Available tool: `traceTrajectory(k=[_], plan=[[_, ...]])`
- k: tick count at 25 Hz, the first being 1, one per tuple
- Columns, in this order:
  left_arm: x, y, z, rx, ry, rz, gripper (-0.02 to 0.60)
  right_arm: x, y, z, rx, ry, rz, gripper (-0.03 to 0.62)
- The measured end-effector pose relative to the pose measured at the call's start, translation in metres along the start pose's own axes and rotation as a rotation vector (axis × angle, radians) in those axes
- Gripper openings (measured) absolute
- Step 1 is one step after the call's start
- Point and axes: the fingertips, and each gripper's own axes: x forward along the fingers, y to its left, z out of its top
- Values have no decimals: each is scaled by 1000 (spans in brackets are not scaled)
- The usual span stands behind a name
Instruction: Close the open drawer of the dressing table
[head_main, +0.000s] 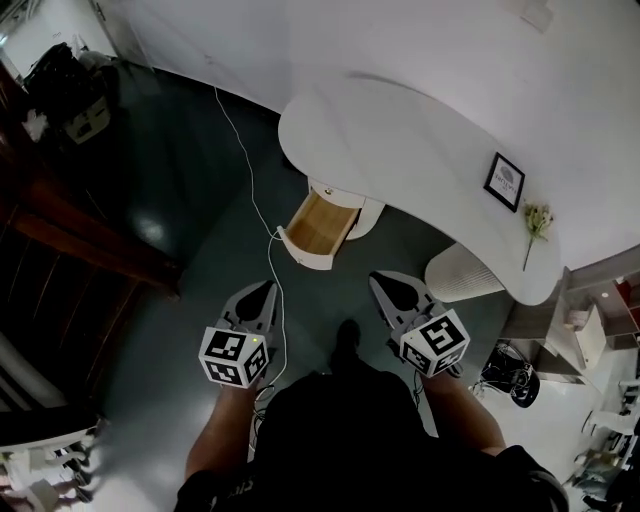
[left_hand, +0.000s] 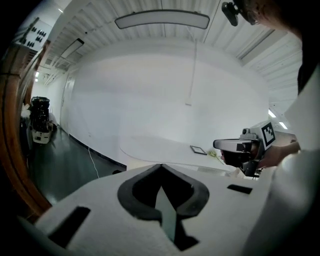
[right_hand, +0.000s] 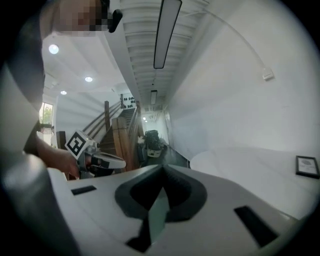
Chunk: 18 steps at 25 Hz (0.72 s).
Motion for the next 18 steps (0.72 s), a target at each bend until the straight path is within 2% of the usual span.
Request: traceTrajectory(k=[3,7,10,12,15,18], plan=[[39,9,1,8,27,18,8,33,-24,-26,12,64,52,5],[79,59,-6,-22,35,54,8,102,-36,-58,24,153,132,5],[102,93,-46,-93,89,71,8,145,-44,-85,48,225,168,5],[122,113,-78,-130,128,65,8,169,-56,-108,56,266,160,6],[152,138,-116,-151,162,47,8,202,-70,-143,74,311,147,5],[174,157,-150,-163,178,41,8,226,-71,-181,98,350,169,6]])
